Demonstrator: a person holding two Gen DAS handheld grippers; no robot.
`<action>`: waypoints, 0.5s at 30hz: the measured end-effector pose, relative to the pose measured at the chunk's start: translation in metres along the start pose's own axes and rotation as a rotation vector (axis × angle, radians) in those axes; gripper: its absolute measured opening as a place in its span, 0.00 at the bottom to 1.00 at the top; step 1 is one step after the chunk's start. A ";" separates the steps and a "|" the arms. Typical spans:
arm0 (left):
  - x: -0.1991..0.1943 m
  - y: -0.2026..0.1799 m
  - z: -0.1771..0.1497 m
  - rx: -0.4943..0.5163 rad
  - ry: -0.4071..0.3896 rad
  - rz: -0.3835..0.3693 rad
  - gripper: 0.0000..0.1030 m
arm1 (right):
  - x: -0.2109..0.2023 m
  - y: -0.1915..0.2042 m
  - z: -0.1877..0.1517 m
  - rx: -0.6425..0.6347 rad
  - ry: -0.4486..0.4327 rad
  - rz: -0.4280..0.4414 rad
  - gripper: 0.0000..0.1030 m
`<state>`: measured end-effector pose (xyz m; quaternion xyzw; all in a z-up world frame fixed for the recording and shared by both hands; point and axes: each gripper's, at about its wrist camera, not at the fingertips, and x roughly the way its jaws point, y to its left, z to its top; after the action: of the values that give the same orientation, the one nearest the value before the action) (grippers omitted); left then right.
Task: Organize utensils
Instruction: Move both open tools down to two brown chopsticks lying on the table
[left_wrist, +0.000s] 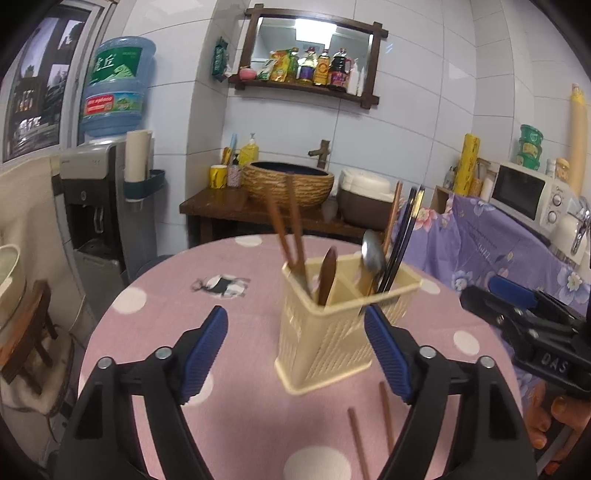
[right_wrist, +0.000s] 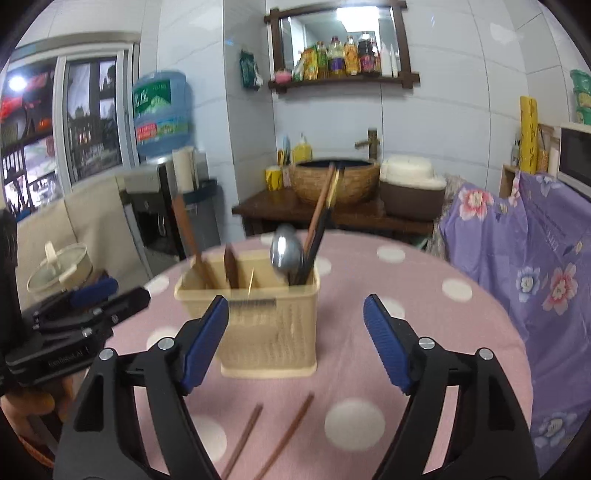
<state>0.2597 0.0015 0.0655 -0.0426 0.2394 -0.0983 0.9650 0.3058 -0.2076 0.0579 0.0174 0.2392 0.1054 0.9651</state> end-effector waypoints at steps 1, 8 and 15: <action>-0.001 0.002 -0.012 0.001 0.011 0.026 0.78 | 0.000 0.002 -0.010 -0.009 0.028 -0.017 0.74; 0.007 0.006 -0.076 0.044 0.170 0.086 0.81 | 0.016 0.018 -0.098 -0.021 0.270 -0.096 0.74; 0.006 0.016 -0.106 0.011 0.228 0.107 0.83 | 0.024 0.033 -0.139 0.004 0.395 -0.078 0.70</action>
<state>0.2175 0.0118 -0.0328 -0.0129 0.3489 -0.0524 0.9356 0.2552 -0.1725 -0.0738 -0.0111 0.4246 0.0689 0.9027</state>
